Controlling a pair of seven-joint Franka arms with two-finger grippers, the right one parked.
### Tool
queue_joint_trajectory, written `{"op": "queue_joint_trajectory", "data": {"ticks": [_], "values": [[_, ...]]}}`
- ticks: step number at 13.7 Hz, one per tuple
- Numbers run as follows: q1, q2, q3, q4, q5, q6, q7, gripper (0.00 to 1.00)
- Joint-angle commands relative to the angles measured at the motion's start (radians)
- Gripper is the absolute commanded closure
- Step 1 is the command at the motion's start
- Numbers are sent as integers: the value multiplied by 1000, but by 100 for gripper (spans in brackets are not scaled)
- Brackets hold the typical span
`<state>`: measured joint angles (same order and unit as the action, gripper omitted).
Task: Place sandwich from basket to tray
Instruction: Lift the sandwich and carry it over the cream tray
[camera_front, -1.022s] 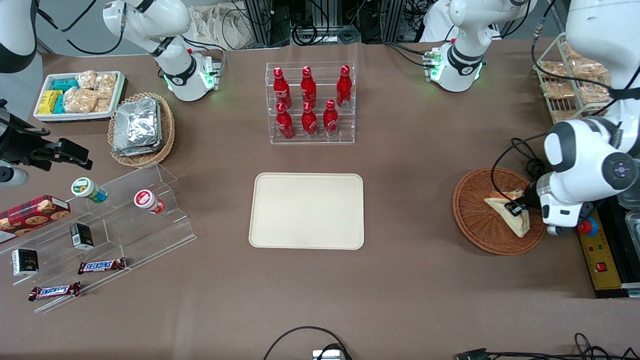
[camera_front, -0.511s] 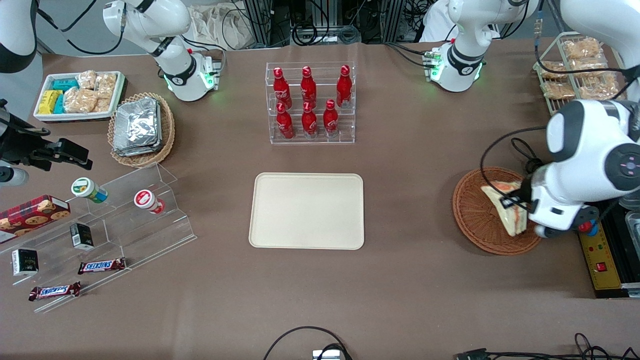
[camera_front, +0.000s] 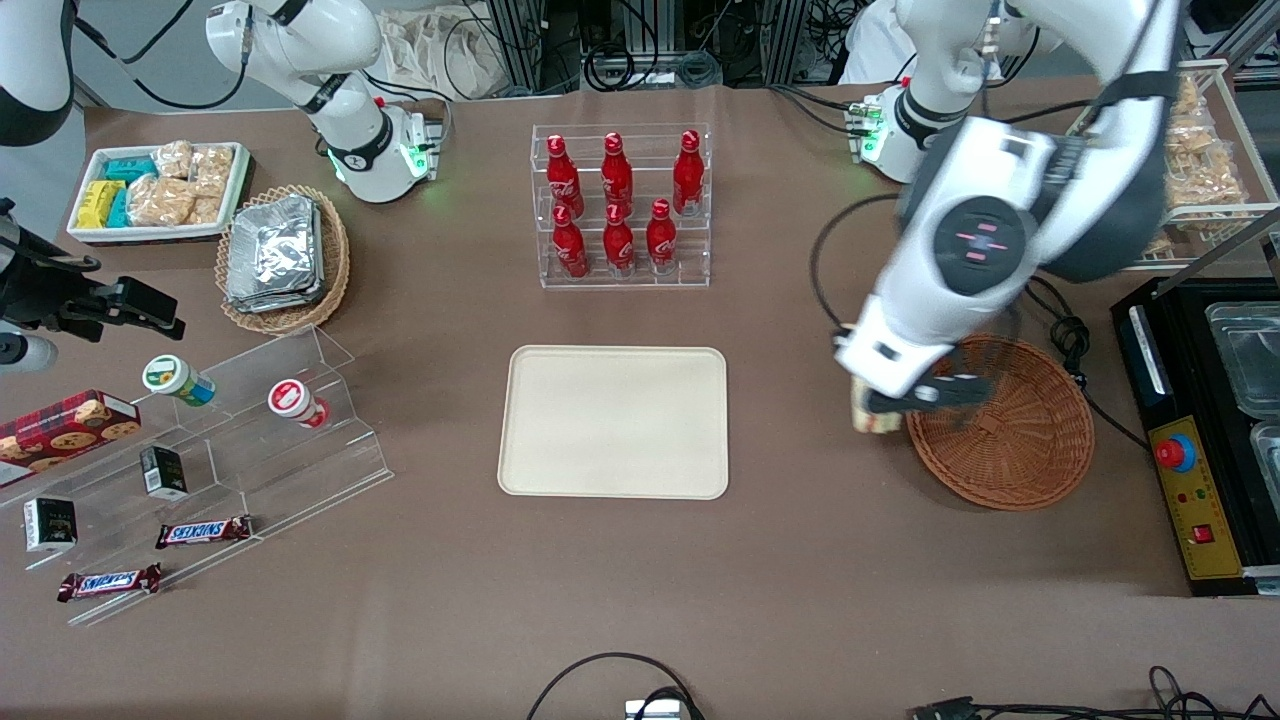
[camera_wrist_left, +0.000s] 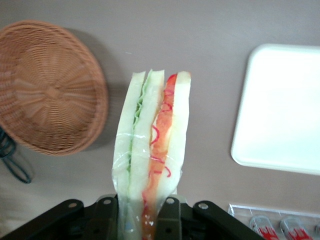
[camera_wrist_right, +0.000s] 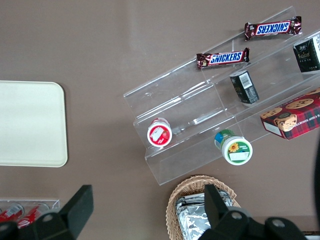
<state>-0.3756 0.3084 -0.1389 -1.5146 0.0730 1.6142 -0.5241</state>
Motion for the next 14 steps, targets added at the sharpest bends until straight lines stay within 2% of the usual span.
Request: {"op": "queue_joint_trajectory", "data": {"ticks": [1, 9, 14], "values": [[-106, 121, 13, 112, 8, -14, -69, 100], [-177, 365, -31, 137, -13, 258, -163, 100], [-194, 432, -30, 120, -10, 366, -177, 100]]}}
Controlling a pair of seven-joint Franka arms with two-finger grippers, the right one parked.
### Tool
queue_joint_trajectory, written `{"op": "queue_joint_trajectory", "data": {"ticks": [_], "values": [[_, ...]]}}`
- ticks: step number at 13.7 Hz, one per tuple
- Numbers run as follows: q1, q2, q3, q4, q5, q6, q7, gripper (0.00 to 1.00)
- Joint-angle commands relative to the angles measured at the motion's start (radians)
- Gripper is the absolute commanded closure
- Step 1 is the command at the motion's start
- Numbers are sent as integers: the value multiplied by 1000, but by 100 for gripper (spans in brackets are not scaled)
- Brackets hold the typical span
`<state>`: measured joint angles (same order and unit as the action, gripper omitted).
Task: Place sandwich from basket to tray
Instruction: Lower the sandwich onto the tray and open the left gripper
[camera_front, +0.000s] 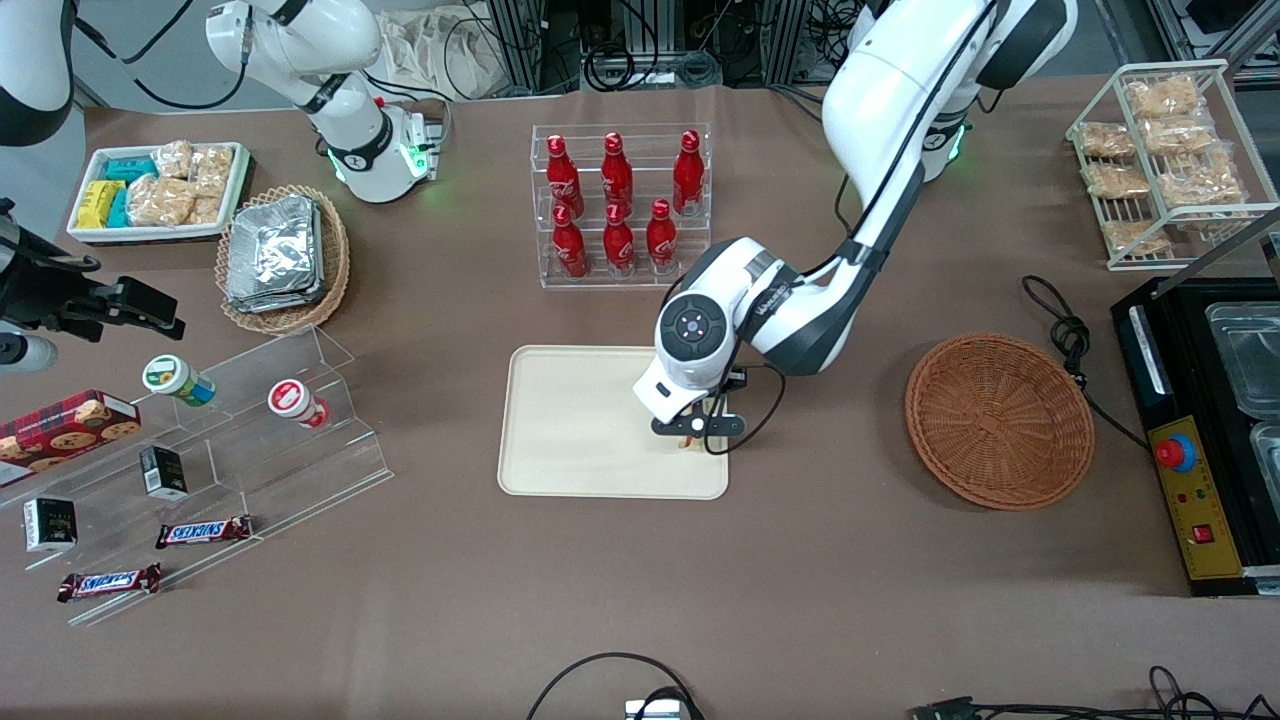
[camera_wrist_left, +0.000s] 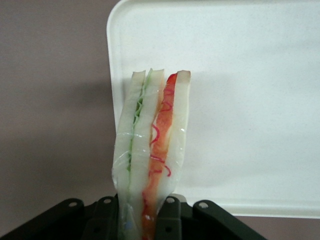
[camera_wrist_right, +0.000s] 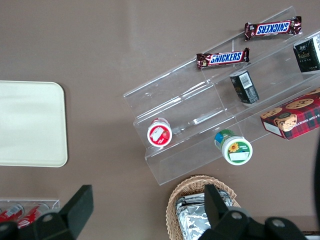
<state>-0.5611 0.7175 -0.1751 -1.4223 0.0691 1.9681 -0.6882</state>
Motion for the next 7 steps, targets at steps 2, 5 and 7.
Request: {"op": "queue_joint_trajectory", "data": {"ticks": [2, 5, 7], "values": [[-16, 43, 6, 25, -2, 49, -13, 100], [-16, 63, 6, 25, 5, 89, -11, 100], [-16, 74, 6, 26, 5, 97, -8, 100]]}}
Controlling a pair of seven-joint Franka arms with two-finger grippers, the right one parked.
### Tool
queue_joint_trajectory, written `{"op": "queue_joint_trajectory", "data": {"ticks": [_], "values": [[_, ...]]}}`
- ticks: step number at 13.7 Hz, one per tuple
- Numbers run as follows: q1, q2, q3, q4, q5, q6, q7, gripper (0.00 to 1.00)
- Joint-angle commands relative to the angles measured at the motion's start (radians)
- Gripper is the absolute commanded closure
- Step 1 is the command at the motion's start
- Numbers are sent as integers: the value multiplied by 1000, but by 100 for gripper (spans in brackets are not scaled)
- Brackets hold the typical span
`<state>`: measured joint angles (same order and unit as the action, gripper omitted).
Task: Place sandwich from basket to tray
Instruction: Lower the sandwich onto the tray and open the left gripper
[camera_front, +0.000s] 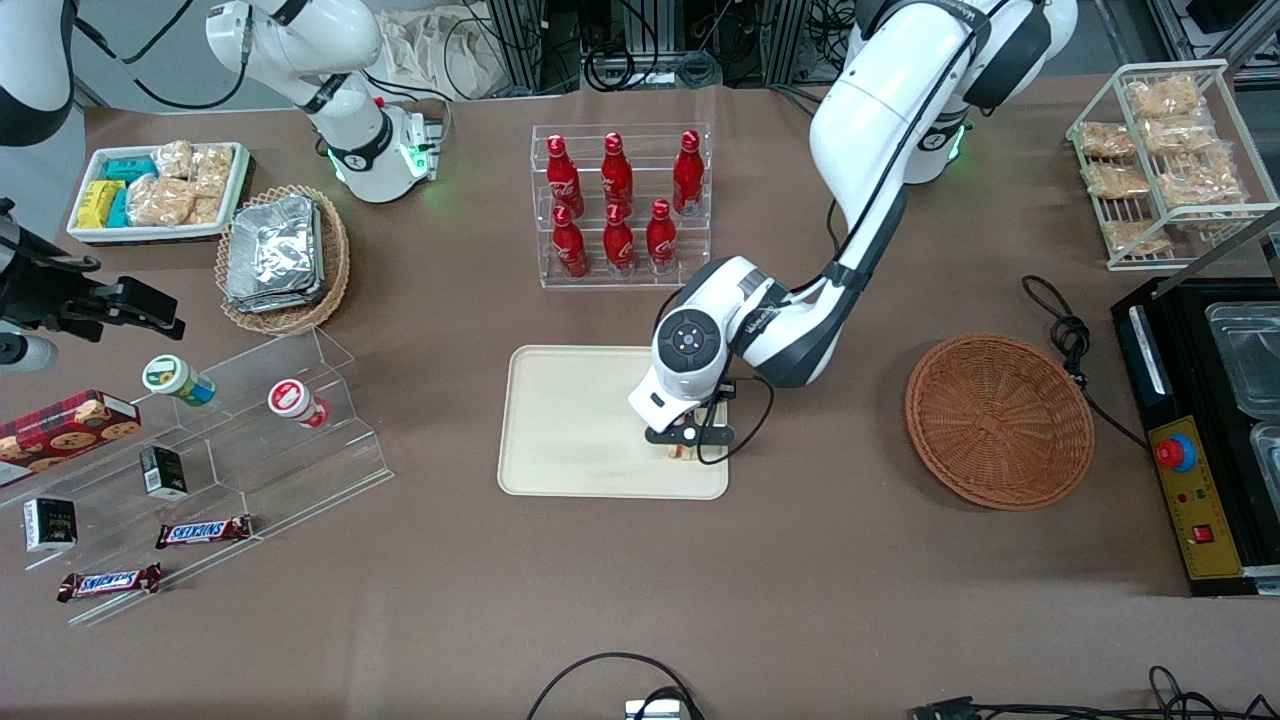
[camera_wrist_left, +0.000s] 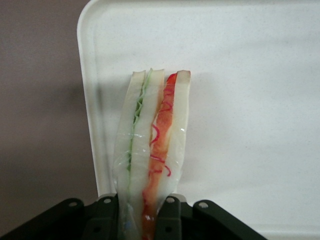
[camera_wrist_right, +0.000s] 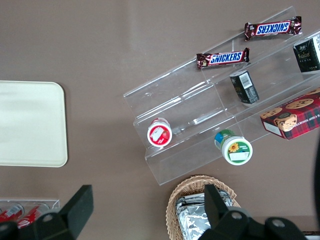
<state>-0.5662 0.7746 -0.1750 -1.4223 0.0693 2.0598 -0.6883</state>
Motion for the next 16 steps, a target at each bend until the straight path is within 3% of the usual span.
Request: {"op": "queue_joint_trajectory", "data": {"ticks": [1, 2, 3, 4, 5, 6, 12, 16], "values": [[-11, 23, 6, 26, 4, 14, -8, 100], [-11, 31, 6, 26, 4, 25, -10, 100], [-11, 34, 6, 28, 3, 29, -10, 88], [-11, 35, 6, 28, 3, 29, -10, 62], [-9, 31, 6, 31, 6, 29, 2, 4], [-8, 22, 6, 32, 6, 28, 0, 0], [3, -95, 9, 20, 7, -38, 4, 0], [29, -324, 9, -194, 7, -76, 6, 0]]}}
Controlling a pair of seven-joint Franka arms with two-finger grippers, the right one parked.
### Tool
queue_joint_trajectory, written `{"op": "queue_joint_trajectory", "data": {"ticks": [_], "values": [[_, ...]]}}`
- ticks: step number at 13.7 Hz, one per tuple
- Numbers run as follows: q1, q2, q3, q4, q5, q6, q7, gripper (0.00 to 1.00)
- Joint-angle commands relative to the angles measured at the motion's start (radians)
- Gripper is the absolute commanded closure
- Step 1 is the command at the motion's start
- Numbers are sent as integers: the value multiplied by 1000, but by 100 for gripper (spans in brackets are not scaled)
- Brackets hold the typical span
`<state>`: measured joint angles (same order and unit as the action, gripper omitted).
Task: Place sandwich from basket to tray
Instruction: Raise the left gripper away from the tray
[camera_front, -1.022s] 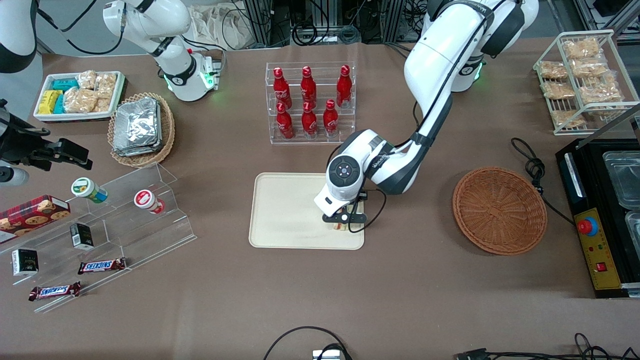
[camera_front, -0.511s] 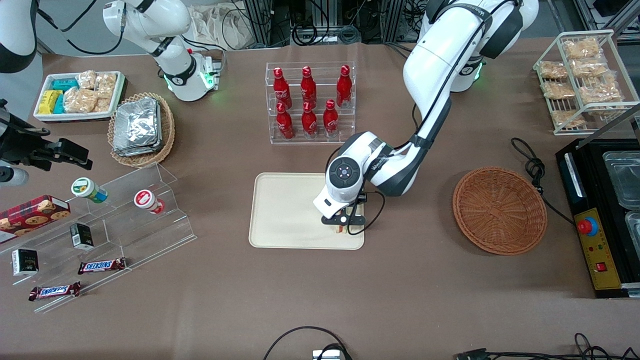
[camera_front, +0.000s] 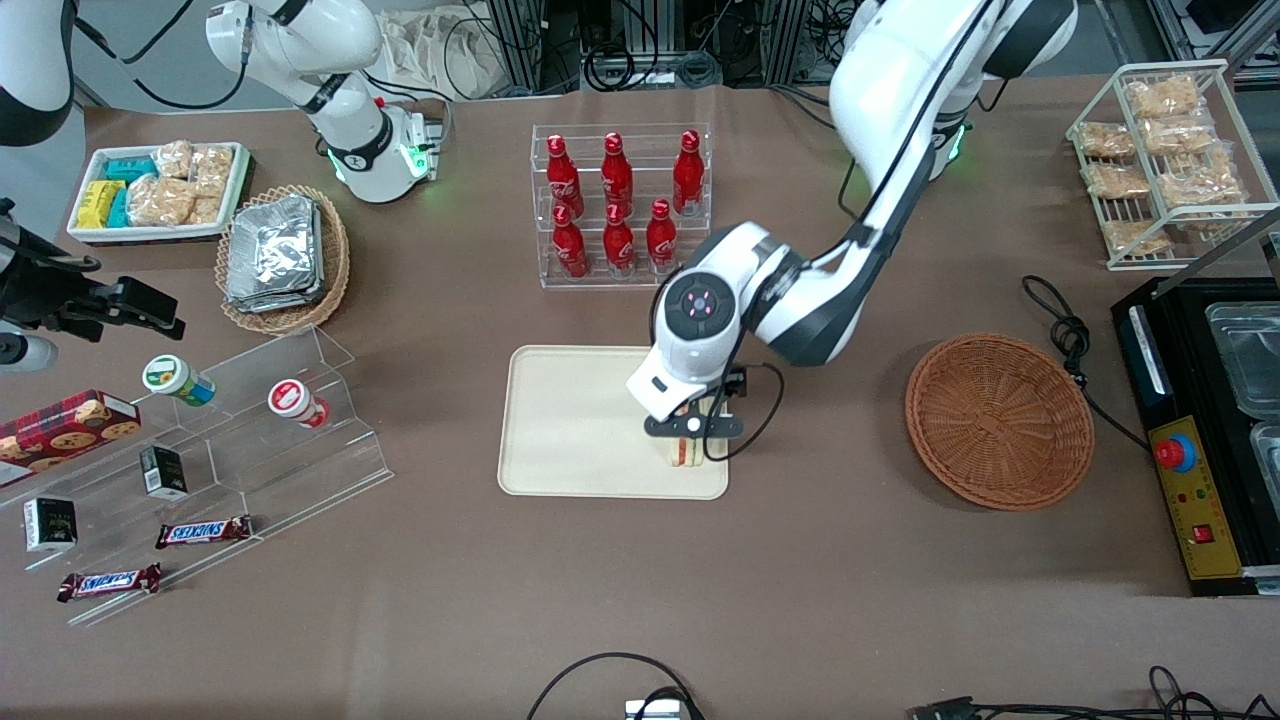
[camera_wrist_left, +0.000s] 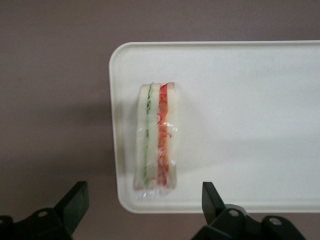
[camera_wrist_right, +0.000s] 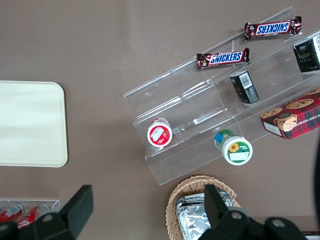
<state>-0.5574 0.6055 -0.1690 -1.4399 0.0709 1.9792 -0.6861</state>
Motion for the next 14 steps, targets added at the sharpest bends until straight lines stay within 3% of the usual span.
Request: {"op": "queue_joint_trajectory", "data": {"ticks": [1, 7, 14], "values": [[34, -217, 3, -239, 6, 1, 11, 0], [76, -501, 8, -519, 4, -20, 118, 0], [217, -587, 22, -470, -10, -186, 322, 0]]}}
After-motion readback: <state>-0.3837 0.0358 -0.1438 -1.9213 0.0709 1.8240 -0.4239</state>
